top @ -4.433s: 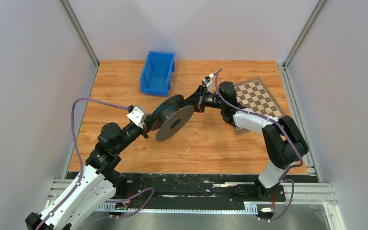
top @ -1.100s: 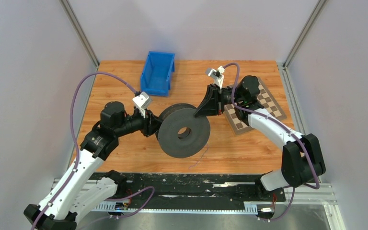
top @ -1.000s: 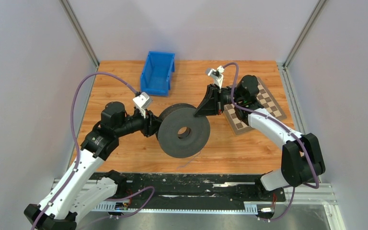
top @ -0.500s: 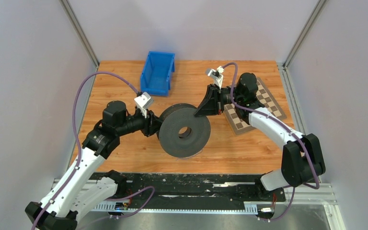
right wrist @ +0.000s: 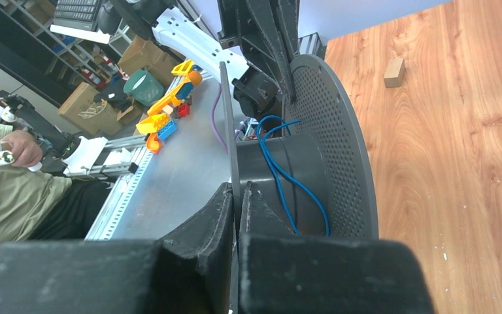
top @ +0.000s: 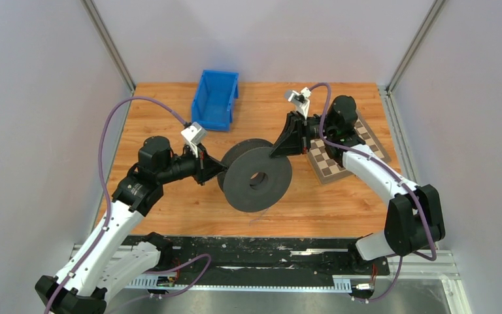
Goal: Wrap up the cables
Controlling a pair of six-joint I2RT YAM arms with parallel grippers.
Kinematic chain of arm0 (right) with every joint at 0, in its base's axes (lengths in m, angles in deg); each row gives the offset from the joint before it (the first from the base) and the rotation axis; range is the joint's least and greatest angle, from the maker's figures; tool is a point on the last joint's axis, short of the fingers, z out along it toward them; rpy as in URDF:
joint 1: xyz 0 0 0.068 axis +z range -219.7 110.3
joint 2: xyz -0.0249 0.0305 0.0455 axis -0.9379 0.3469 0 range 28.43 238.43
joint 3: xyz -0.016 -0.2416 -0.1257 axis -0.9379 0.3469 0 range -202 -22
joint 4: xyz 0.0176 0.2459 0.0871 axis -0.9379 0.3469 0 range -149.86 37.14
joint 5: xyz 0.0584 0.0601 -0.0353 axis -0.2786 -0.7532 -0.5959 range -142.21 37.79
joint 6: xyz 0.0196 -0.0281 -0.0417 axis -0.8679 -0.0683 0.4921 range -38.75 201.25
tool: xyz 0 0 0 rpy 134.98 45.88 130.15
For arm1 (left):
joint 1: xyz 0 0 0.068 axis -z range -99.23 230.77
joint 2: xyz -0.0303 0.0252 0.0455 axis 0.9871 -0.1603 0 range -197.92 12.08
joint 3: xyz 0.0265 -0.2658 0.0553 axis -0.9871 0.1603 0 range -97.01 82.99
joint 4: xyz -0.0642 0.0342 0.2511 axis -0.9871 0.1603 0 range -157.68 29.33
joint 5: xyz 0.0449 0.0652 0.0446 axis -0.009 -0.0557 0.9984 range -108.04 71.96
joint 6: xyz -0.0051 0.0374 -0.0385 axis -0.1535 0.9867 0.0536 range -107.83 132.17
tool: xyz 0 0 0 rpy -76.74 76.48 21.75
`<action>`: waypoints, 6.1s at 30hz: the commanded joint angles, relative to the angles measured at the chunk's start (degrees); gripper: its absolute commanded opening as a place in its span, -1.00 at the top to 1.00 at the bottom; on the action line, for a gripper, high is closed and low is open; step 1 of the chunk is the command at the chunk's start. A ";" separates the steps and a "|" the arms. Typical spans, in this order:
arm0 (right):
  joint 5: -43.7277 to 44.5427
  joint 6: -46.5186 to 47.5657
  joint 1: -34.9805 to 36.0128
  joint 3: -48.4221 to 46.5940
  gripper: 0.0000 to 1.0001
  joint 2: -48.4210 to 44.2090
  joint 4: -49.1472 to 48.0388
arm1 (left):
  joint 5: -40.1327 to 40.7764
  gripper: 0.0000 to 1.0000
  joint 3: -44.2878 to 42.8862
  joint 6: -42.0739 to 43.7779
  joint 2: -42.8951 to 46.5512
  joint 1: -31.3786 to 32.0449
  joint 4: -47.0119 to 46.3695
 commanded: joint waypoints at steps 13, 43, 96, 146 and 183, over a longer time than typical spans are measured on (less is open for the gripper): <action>12.22 -6.42 -2.82 -2.98 0.52 4.67 -3.83 | -0.61 1.00 -4.10 -8.83 1.29 1.15 -3.95; 42.11 19.11 -9.98 20.86 -0.44 -25.15 7.24 | 11.01 1.00 -10.30 -23.23 -0.42 -3.68 -5.84; 62.83 81.60 25.98 40.79 0.78 -14.89 -1.94 | 18.32 1.00 -18.49 -27.93 -5.04 -3.83 3.00; 71.24 25.15 25.57 -8.36 1.00 3.19 18.40 | 17.59 1.00 6.00 -1.18 1.35 -2.29 -14.21; 46.26 -9.56 5.90 19.79 1.00 -10.40 -23.04 | 4.84 1.00 11.83 -29.47 8.02 -6.47 -41.11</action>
